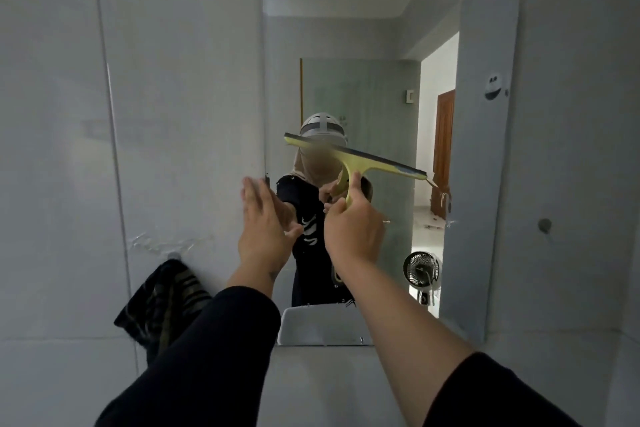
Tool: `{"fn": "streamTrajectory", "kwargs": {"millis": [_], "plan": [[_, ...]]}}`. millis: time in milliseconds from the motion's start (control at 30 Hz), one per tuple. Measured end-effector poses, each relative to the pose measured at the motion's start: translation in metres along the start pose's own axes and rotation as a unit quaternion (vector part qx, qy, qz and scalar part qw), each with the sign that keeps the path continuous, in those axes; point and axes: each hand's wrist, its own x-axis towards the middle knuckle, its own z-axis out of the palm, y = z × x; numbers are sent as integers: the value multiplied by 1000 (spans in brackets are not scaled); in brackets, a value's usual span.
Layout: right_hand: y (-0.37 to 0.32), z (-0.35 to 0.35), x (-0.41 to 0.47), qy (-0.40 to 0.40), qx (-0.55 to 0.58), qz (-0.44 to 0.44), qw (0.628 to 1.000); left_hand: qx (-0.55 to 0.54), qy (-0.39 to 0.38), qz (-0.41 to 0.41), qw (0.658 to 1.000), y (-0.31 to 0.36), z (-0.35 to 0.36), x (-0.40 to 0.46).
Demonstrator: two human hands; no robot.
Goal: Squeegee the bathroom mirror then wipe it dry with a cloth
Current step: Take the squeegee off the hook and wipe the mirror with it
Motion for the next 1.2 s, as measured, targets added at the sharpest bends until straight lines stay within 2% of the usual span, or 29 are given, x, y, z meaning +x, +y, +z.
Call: {"fn": "streamTrajectory", "kwargs": {"millis": [200,500,733,900,1200], "plan": [[6,-14,-8,-51,-126,-76,988,-20,7,12,1000,-3,2,-3],[10,-22,-1,-57,-162,-103,980,-49,-20,1,999,-6,7,-17],[19,-53,5,-76,-273,-151,947,-26,-54,-14,998,-1,7,-30],[35,-69,7,-84,-297,-144,940,5,-27,-16,1000,14,7,-32],[78,-104,15,-69,-297,-82,949,67,-36,-24,997,25,18,-30]]}}
